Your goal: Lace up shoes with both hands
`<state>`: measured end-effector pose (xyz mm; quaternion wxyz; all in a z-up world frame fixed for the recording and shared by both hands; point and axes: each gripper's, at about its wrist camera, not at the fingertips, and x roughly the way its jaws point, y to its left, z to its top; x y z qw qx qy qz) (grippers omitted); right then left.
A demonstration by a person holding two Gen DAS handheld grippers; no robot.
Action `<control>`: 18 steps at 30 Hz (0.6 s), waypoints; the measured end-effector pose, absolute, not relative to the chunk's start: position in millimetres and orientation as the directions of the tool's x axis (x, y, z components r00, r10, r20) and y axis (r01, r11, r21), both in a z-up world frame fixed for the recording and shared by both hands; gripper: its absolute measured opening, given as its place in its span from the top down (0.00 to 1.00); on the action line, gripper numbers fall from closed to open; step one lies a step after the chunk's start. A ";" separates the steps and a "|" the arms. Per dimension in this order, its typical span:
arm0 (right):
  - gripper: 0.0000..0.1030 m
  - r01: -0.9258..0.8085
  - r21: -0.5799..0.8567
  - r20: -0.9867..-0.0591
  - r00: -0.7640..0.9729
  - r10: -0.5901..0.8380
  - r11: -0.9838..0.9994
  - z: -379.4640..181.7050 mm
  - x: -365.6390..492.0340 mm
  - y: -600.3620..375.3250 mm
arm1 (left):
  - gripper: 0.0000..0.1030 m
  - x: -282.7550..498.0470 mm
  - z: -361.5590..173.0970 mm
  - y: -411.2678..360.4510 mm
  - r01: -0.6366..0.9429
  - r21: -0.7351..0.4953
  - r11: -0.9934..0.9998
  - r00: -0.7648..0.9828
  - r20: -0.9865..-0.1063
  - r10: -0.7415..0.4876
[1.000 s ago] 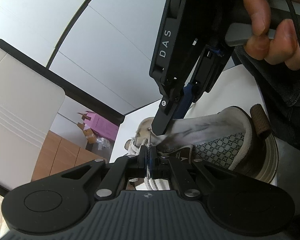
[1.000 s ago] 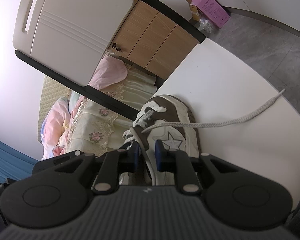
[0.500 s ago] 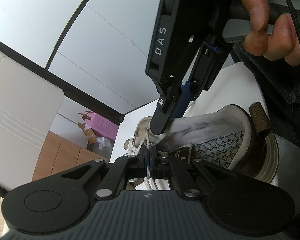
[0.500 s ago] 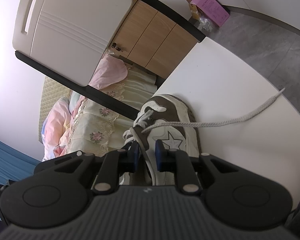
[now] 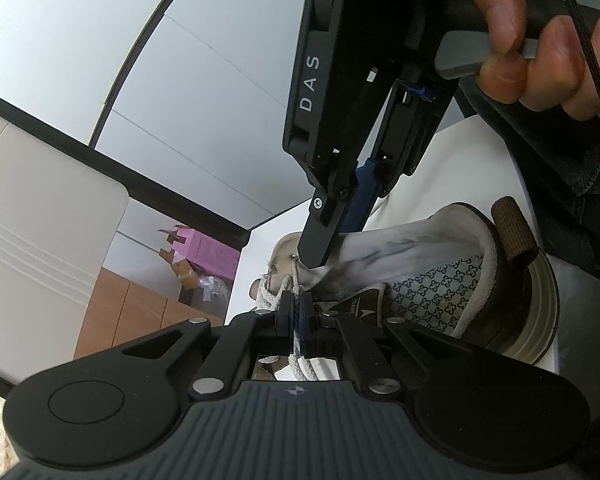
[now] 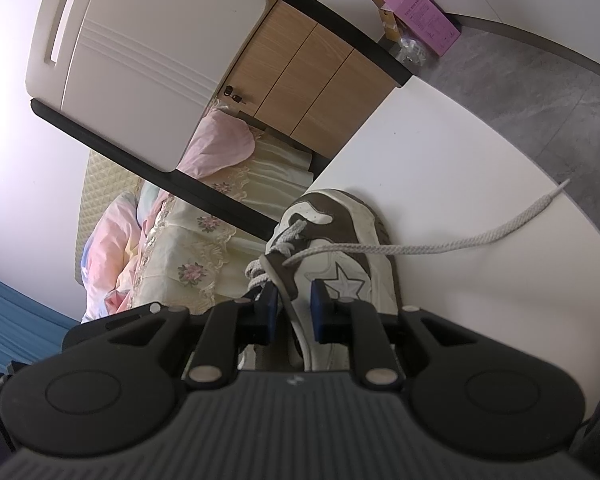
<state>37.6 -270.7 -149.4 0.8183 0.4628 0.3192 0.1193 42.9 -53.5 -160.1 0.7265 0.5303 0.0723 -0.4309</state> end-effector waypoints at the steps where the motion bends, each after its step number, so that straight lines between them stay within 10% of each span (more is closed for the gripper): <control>1: 0.82 0.099 0.832 -0.413 0.768 0.490 0.546 -149.2 37.7 -270.5 | 0.98 42.7 -160.1 -54.3 0.702 0.709 0.065 0.619 -0.563 -0.549; 18: 0.79 0.052 0.757 -0.441 0.776 0.451 0.651 -137.6 35.3 -258.4 | 0.98 52.1 -148.3 -63.1 0.725 0.682 0.098 0.604 -0.560 -0.568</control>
